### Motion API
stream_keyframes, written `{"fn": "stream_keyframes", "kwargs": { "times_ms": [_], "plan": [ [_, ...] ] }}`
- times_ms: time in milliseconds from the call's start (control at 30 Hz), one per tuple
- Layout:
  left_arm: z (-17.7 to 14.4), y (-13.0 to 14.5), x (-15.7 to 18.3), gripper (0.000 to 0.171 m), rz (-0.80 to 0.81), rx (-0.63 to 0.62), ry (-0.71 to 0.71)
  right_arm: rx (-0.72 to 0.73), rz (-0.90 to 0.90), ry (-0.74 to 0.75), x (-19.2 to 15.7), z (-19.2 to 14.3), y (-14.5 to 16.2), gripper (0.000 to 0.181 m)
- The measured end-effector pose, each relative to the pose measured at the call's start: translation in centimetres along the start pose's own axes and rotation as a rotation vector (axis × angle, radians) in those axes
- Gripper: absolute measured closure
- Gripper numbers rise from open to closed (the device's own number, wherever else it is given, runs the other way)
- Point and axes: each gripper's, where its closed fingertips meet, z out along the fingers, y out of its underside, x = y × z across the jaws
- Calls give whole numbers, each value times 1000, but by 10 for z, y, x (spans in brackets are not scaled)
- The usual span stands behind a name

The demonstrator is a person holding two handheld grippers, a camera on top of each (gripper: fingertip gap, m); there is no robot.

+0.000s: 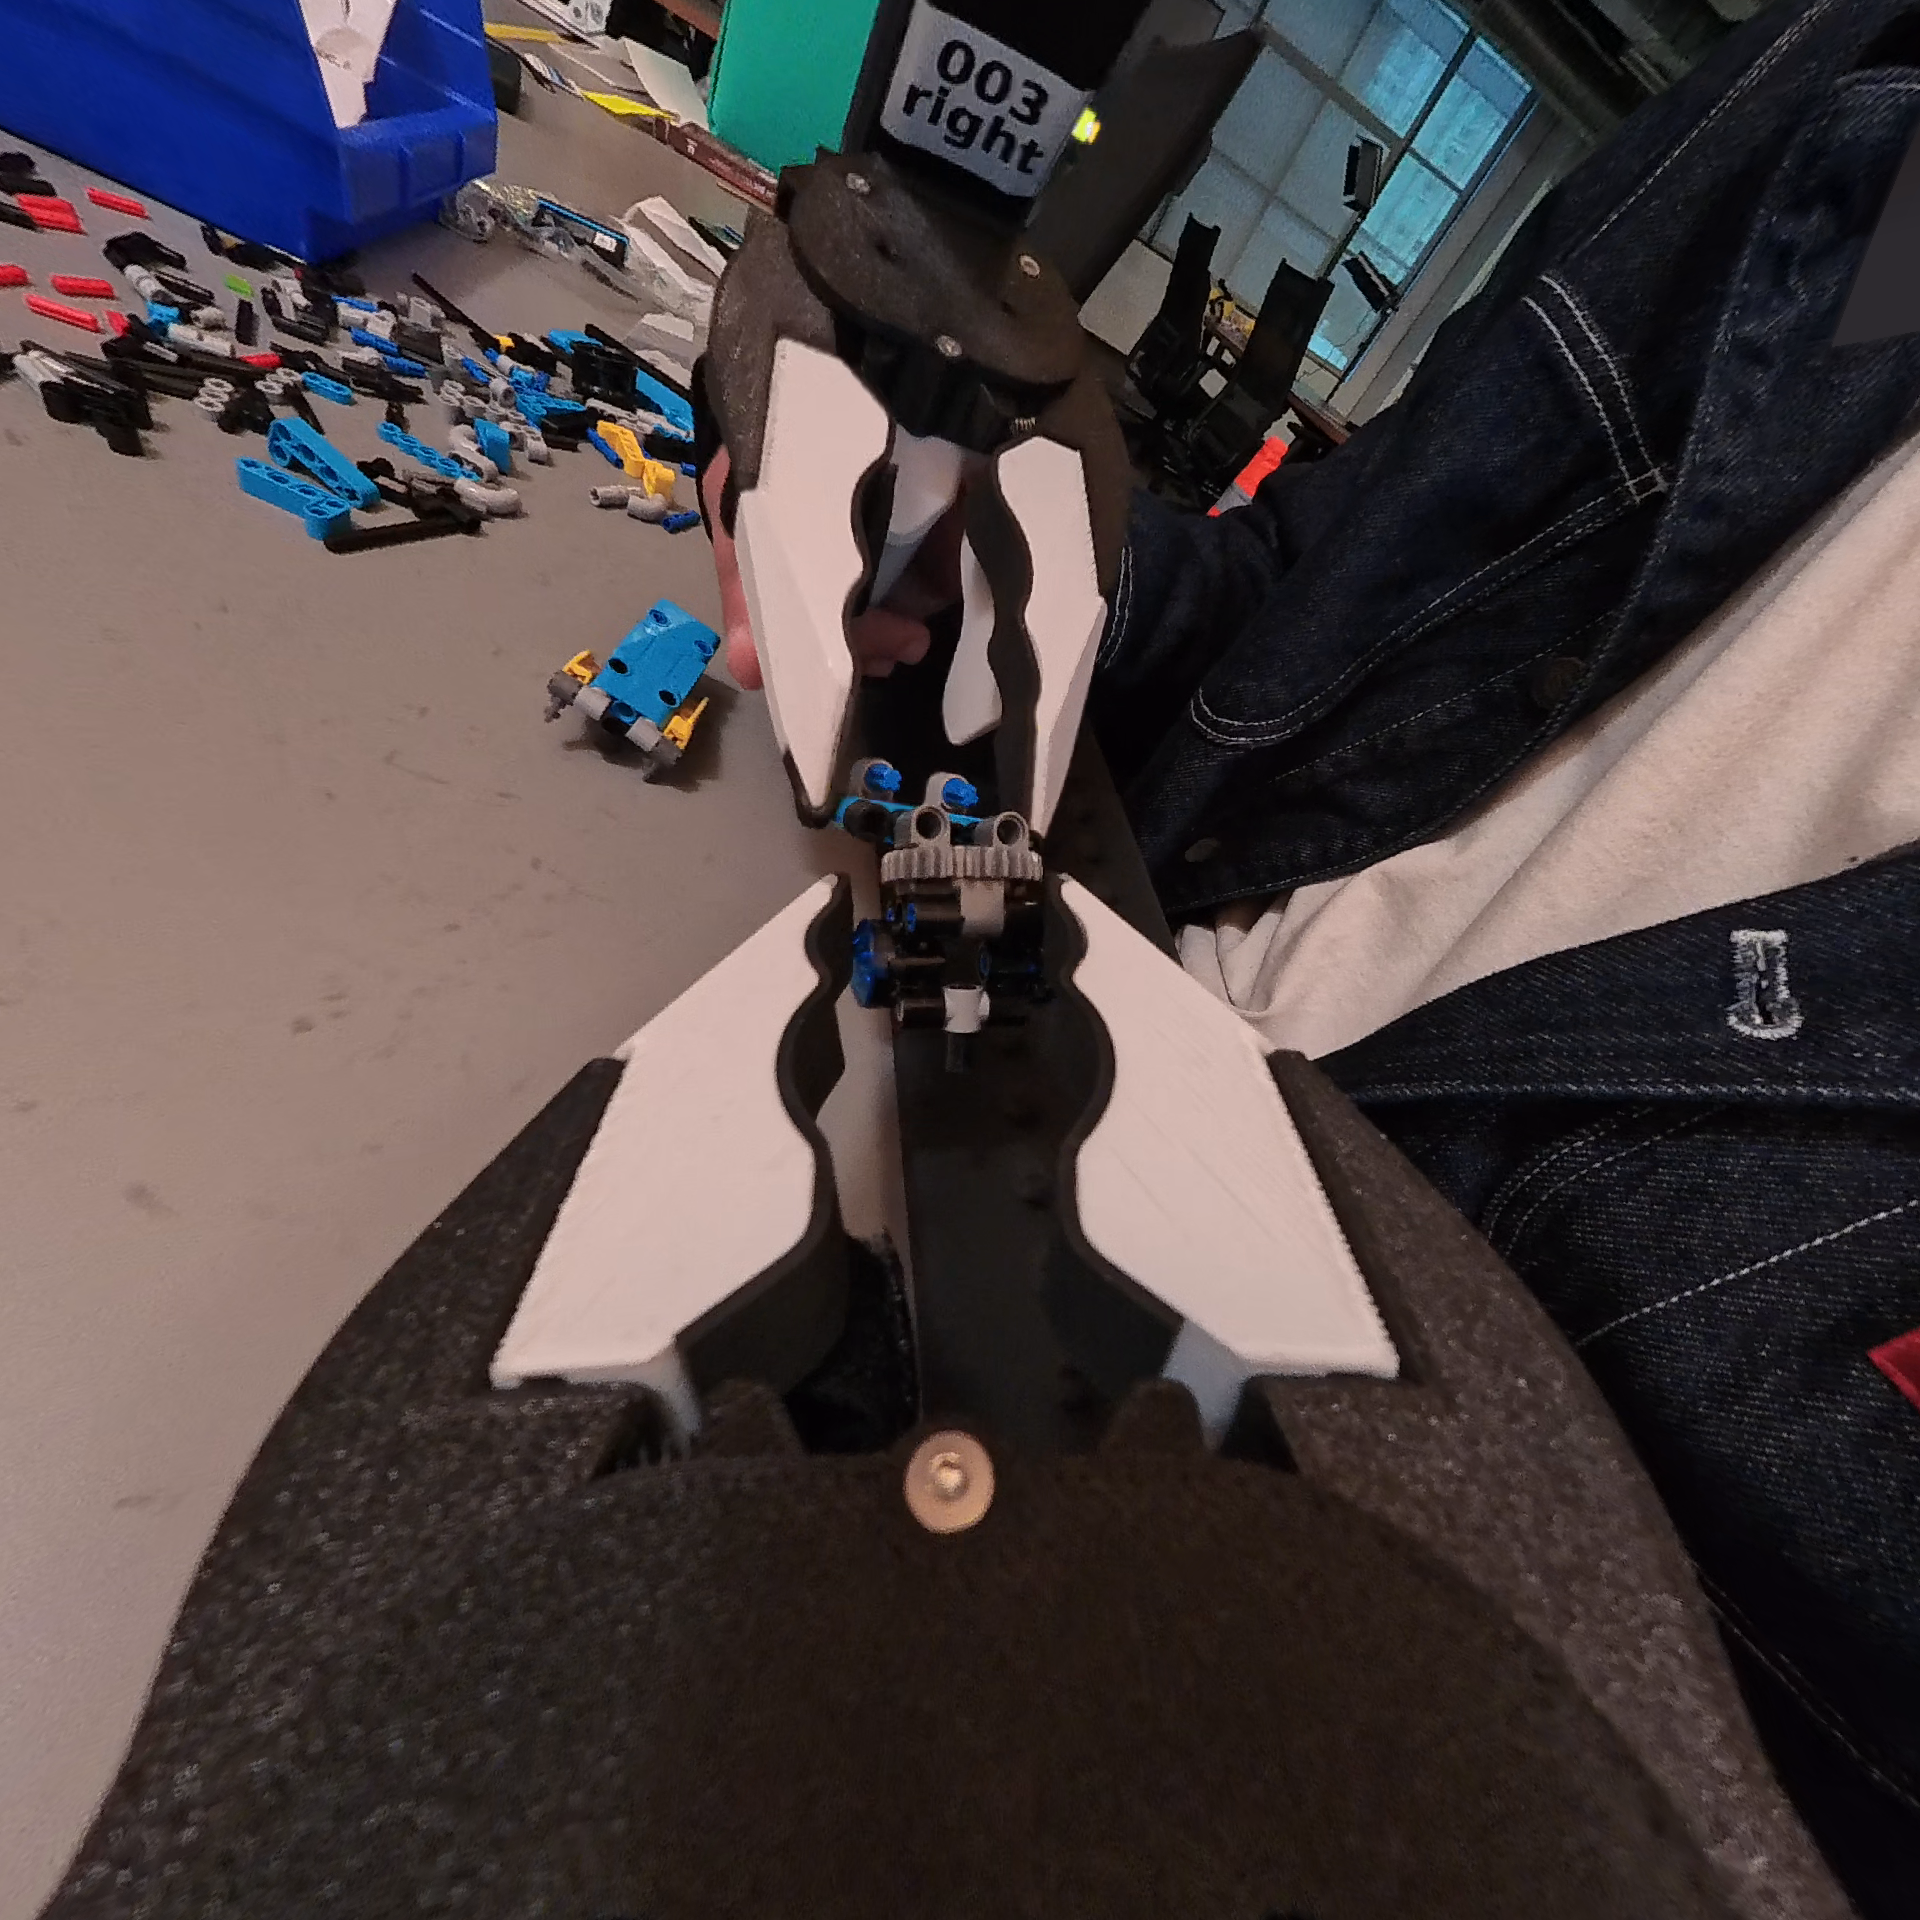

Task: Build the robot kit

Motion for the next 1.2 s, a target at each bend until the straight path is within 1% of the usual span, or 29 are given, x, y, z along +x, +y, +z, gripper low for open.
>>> {"fn": "stream_keyframes", "kwargs": {
  "times_ms": [267, 333, 533, 733, 1000, 1067, 1133, 1200],
  "plan": [
    [3, 3, 4, 135, -3, -23, 33, -6, 11, -31, -4, 2, 2, 142],
    [3, 5, 1, 135, 5, -35, 10, -19, 25, -23, -2, 3, 4, 142],
    [4, 10, 0, 135, 11, -67, 9, -31, 49, -50, -4, 5, 8, 143],
    [6, 13, -4, 135, 21, -89, -24, -43, 85, -63, -4, 5, 10, 143],
    [12, 35, -16, 136, 37, -224, -105, -158, 70, -28, 0, 14, 29, 143],
    [16, 43, -13, 137, 40, -277, -82, -184, 42, -48, -4, 17, 33, 143],
    [19, 49, -8, 142, 44, -316, -50, -214, -2, -69, -9, 19, 38, 143],
    [19, 49, -8, 142, 24, -313, -34, -218, -14, -73, -9, 19, 38, 143]
  ]
}}
